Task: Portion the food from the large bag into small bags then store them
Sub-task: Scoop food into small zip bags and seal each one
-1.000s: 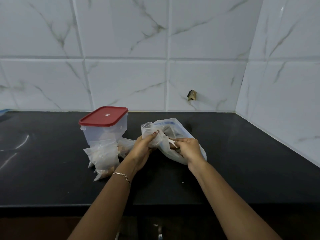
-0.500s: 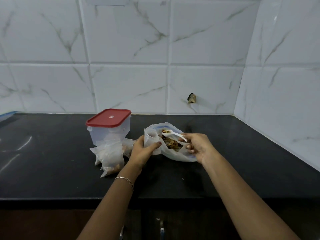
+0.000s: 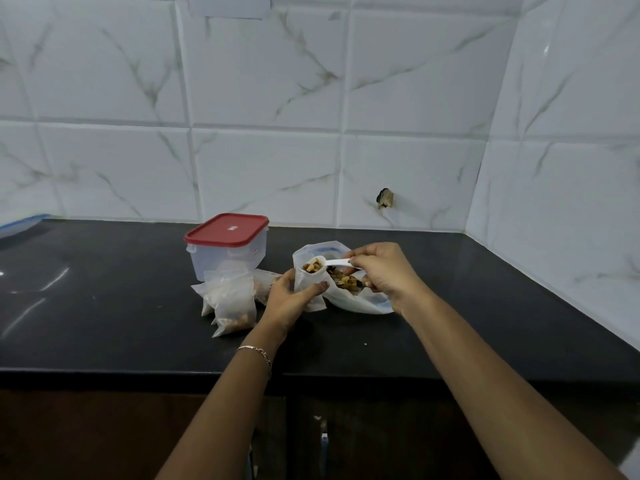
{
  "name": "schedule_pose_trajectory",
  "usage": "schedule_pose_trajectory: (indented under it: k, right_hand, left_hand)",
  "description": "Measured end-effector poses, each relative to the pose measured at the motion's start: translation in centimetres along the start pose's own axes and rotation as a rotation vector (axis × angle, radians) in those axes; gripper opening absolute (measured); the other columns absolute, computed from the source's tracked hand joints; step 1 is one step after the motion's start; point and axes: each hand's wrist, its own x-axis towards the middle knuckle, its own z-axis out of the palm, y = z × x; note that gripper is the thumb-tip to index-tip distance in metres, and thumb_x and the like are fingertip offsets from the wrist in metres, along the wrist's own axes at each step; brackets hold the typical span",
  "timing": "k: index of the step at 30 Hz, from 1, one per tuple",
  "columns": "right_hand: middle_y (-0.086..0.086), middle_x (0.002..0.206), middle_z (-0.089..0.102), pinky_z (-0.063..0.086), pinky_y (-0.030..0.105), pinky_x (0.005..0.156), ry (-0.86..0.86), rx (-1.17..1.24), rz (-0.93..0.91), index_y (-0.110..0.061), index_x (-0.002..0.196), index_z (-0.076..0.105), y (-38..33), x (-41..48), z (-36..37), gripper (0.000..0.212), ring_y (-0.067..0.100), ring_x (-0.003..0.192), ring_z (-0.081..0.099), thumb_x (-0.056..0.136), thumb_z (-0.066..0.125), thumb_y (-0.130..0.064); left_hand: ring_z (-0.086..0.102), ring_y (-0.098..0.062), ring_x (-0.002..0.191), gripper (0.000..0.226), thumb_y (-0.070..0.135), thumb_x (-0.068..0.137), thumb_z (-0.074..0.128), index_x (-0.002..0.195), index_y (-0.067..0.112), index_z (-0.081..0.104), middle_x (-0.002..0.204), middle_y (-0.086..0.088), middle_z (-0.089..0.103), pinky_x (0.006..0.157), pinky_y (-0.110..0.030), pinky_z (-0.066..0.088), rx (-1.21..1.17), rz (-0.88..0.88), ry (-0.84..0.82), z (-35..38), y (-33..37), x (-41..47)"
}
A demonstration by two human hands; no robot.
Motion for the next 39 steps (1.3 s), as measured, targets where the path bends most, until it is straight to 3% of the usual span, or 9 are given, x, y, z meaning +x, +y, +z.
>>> schedule_pose_trajectory:
  k: [4, 8, 13, 17, 21, 23, 27, 34, 39]
  right_hand:
    - [-0.006, 0.088, 0.072, 0.048, 0.016, 0.059, 0.050, -0.486, -0.315, -0.023, 0.104, 0.071, 0.4, -0.4, 0.5, 0.022, 0.003, 0.070, 0.066, 0.094, 0.054, -0.014]
    - [-0.006, 0.105, 0.069, 0.047, 0.024, 0.077, 0.074, -0.891, -0.721, -0.025, 0.111, 0.068, 0.5, -1.5, 1.1, 0.023, 0.013, 0.090, 0.064, 0.094, 0.054, -0.018]
    - [0.002, 0.092, 0.072, 0.052, 0.031, 0.068, 0.114, -1.088, -1.000, -0.017, 0.104, 0.071, 1.1, -1.2, 0.8, 0.027, 0.021, 0.075, 0.067, 0.077, 0.073, -0.014]
    - [0.001, 0.103, 0.070, 0.051, 0.028, 0.070, 0.105, -1.063, -0.958, -0.018, 0.111, 0.069, 1.4, -1.4, 0.5, 0.030, 0.019, 0.084, 0.066, 0.082, 0.070, -0.017]
    - [-0.005, 0.107, 0.066, 0.041, 0.008, 0.069, 0.224, -0.651, -0.715, -0.020, 0.113, 0.065, 2.1, -0.3, 0.2, 0.025, 0.003, 0.086, 0.056, 0.096, 0.049, -0.012]
    - [-0.004, 0.104, 0.066, 0.038, 0.006, 0.064, 0.274, -0.581, -0.626, -0.018, 0.111, 0.066, 3.0, 0.9, -0.5, 0.025, 0.000, 0.082, 0.052, 0.097, 0.047, -0.009]
    - [-0.004, 0.103, 0.068, 0.049, 0.021, 0.073, 0.184, -0.814, -0.618, -0.020, 0.113, 0.068, 4.5, 2.8, -1.3, 0.024, 0.009, 0.085, 0.060, 0.096, 0.052, -0.014]
    - [0.002, 0.092, 0.068, 0.054, 0.033, 0.065, -0.062, -1.377, -0.688, -0.017, 0.105, 0.065, 5.1, 5.8, 1.4, 0.020, 0.021, 0.080, 0.065, 0.086, 0.061, -0.009]
    - [0.004, 0.089, 0.066, 0.047, 0.034, 0.059, -0.113, -1.404, -0.728, -0.013, 0.105, 0.062, 6.1, 7.6, 2.1, 0.023, 0.024, 0.076, 0.064, 0.084, 0.059, -0.006]
  left_hand:
    - [0.060, -0.011, 0.104, 0.058, 0.030, 0.075, 0.080, 0.127, 0.018, 0.058, 0.123, -0.002, 0.062, 0.072, -0.019, 0.048, 0.012, 0.007, 0.024, 0.1, -0.4, 0.2]
    - [0.065, -0.005, 0.094, 0.042, 0.027, 0.076, 0.080, 0.115, 0.019, 0.064, 0.110, 0.000, 0.068, 0.065, -0.014, 0.050, -0.023, 0.027, 0.036, 0.2, -0.2, 0.0]
    - [0.063, -0.004, 0.090, 0.042, 0.024, 0.080, 0.077, 0.119, 0.019, 0.060, 0.104, 0.006, 0.066, 0.059, -0.012, 0.049, -0.040, 0.020, 0.027, 0.3, 0.4, -0.5]
    - [0.059, -0.003, 0.093, 0.040, 0.026, 0.081, 0.076, 0.117, 0.023, 0.059, 0.103, 0.008, 0.064, 0.064, -0.014, 0.047, -0.027, 0.023, 0.028, 0.3, 0.5, -0.5]
    - [0.063, -0.012, 0.099, 0.029, 0.027, 0.079, 0.077, 0.104, 0.030, 0.063, 0.107, 0.002, 0.068, 0.079, -0.028, 0.054, -0.043, -0.003, 0.033, 0.2, 0.3, -0.2]
    - [0.061, -0.010, 0.098, 0.029, 0.028, 0.081, 0.075, 0.107, 0.028, 0.061, 0.107, 0.004, 0.066, 0.076, -0.025, 0.052, -0.042, -0.027, 0.030, 0.0, 0.6, 0.0]
    - [0.056, -0.006, 0.094, 0.027, 0.034, 0.085, 0.070, 0.107, 0.030, 0.055, 0.107, 0.009, 0.059, 0.067, -0.018, 0.044, 0.054, -0.050, -0.020, -0.7, 1.6, 0.8]
    - [0.065, -0.010, 0.095, 0.043, 0.049, 0.081, 0.069, 0.113, 0.021, 0.065, 0.103, 0.004, 0.070, 0.082, -0.027, 0.053, 0.251, -0.105, -0.002, -1.6, 0.7, 2.3]
    - [0.062, -0.008, 0.080, 0.018, 0.036, 0.088, 0.065, 0.089, 0.018, 0.064, 0.085, 0.003, 0.066, 0.059, -0.018, 0.044, 0.261, -0.104, 0.094, -1.7, 0.7, 2.0]
